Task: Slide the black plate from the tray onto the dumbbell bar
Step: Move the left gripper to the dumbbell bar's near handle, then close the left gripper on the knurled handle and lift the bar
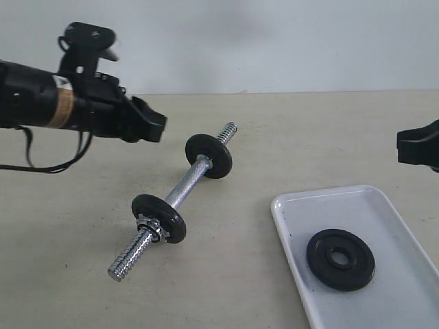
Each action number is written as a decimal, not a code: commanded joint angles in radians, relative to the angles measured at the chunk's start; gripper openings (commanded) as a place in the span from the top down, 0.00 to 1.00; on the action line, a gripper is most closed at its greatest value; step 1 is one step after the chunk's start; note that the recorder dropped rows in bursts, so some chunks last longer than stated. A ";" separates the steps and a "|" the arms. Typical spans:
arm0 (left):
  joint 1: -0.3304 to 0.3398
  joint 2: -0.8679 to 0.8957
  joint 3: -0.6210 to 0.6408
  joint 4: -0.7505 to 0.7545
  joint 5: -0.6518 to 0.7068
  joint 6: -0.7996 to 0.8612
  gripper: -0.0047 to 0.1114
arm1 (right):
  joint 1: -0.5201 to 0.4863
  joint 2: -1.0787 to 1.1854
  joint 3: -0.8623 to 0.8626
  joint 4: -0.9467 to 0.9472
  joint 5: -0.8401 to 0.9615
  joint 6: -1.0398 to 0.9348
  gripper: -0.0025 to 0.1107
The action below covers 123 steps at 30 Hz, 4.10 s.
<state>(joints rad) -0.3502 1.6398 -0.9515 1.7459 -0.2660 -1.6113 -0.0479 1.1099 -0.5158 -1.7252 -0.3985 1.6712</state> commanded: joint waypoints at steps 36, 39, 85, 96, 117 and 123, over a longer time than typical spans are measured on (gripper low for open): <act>-0.218 0.433 -0.230 -0.011 0.363 0.057 0.34 | -0.001 0.000 0.003 0.104 -0.031 0.021 0.43; -0.218 0.441 -0.230 -0.011 0.361 0.057 0.34 | -0.001 0.000 0.003 0.104 -0.031 0.021 0.43; -0.218 0.501 -0.228 -0.022 0.326 0.057 0.54 | -0.001 0.000 0.003 0.103 -0.017 0.021 0.43; -0.218 0.501 -0.228 -0.002 0.256 0.083 0.92 | -0.001 0.000 0.003 0.103 -0.017 0.021 0.43; -0.218 0.300 -0.221 -0.002 0.053 0.152 0.92 | -0.001 0.000 0.003 0.103 -0.015 0.021 0.43; -0.218 0.262 -0.184 -0.002 0.001 0.177 0.92 | -0.001 0.000 0.003 0.099 -0.015 0.019 0.43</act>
<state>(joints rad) -0.5653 1.9686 -1.1315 1.7654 -0.2307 -1.4448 -0.0479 1.1099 -0.5158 -1.6225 -0.4192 1.6913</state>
